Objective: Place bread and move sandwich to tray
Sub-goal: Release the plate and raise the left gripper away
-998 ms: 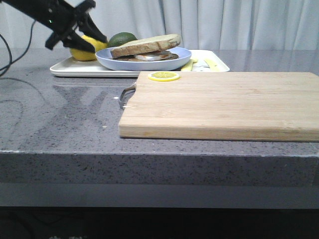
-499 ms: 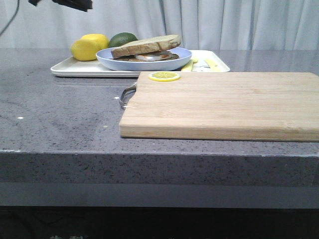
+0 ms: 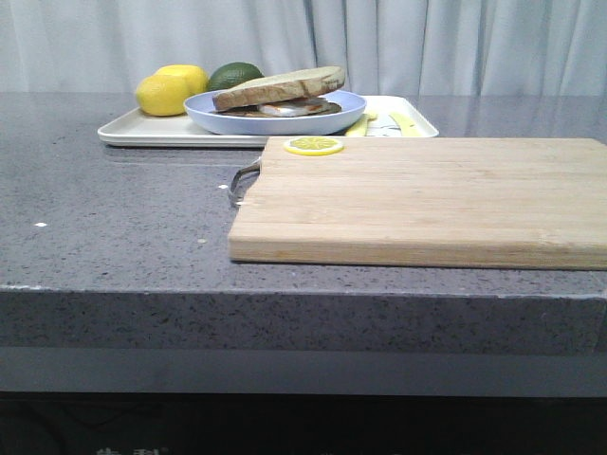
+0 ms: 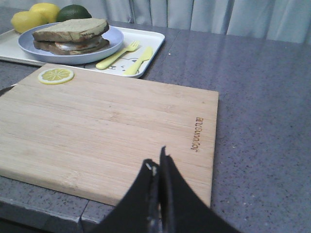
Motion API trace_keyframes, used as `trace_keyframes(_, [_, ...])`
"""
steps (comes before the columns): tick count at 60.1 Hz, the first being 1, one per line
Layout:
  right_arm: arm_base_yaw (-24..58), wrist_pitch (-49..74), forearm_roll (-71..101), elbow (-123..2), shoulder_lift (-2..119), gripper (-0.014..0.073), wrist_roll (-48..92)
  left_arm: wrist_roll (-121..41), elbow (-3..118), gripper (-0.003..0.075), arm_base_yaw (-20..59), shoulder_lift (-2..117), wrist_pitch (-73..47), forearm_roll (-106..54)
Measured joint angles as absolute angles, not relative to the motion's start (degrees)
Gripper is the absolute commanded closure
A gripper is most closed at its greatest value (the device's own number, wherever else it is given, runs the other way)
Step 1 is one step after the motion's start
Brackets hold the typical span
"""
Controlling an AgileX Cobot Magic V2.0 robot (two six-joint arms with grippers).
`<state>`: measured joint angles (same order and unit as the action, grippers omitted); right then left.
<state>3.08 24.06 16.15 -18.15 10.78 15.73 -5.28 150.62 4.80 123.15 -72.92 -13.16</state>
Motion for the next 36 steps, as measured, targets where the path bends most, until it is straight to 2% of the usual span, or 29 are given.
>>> trace_keyframes(16, [3.08,24.18,16.75,-18.15,10.78,0.0670,15.73,-5.28,121.23,0.0739,3.99,110.75,-72.82,-1.47])
trace_keyframes(36, [3.08,24.28,16.79,-18.15,10.78,0.0670,15.73,-5.28,97.99,0.0739,2.99,95.61,-68.77,-2.97])
